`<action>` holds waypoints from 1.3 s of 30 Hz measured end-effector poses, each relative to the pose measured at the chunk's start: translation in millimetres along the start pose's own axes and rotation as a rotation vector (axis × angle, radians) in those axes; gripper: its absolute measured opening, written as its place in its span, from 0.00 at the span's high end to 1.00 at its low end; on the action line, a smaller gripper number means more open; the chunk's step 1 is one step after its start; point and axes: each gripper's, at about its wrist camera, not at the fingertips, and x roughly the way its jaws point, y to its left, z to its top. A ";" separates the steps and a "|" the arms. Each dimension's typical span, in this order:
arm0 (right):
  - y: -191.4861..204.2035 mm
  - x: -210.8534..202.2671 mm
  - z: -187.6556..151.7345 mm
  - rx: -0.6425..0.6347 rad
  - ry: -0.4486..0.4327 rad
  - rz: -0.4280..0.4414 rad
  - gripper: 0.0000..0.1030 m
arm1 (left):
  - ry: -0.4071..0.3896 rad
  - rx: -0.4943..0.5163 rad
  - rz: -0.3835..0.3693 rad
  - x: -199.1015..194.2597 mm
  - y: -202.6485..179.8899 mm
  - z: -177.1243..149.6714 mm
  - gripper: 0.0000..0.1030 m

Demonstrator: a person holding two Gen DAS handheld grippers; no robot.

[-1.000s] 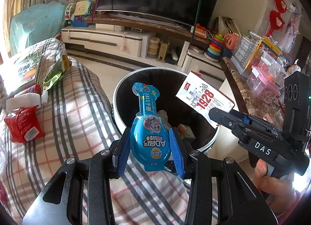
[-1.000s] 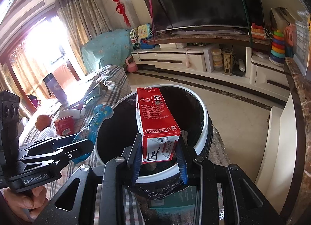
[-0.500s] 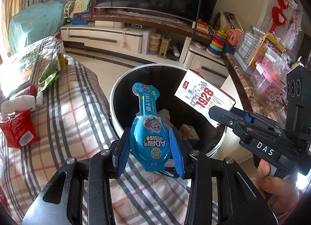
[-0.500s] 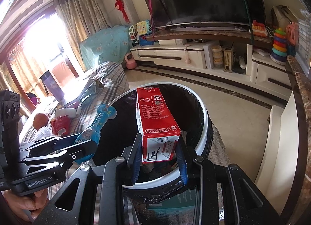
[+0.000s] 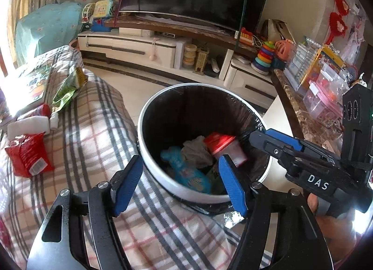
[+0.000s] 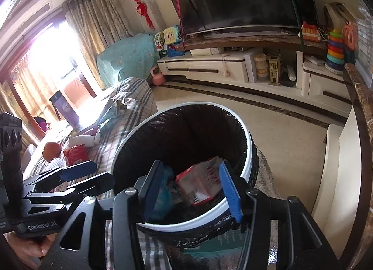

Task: Collect trash
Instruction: 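Open both tools to release the bottle and carton into the bin, then move both tools back over the bed toward the pink bottle and red bag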

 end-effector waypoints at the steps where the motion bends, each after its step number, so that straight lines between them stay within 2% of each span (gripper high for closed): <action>1: 1.1 -1.0 -0.7 -0.001 -0.001 0.001 0.48 | 0.000 -0.005 -0.001 -1.7 2.1 -1.9 0.33; 5: 7.5 -7.8 -5.5 0.011 -0.016 0.035 0.33 | 0.004 -0.031 0.008 -9.4 11.3 -13.2 0.33; 10: 22.6 -15.9 -11.9 0.009 -0.037 0.074 0.24 | 0.019 -0.087 0.013 -21.5 30.4 -34.2 0.33; 16: 50.3 -20.1 -21.5 -0.024 -0.044 0.114 0.22 | 0.015 -0.149 0.038 -41.3 56.7 -59.4 0.33; 24: 93.4 -7.8 -37.3 -0.084 0.030 0.183 0.19 | 0.002 -0.228 0.098 -66.7 97.1 -90.7 0.32; 32: 136.2 4.4 -52.9 -0.160 0.060 0.237 0.16 | -0.021 -0.312 0.165 -95.5 142.8 -119.1 0.32; 39: 162.5 22.8 -63.3 -0.202 0.065 0.224 0.14 | -0.040 -0.380 0.213 -113.3 170.6 -137.8 0.32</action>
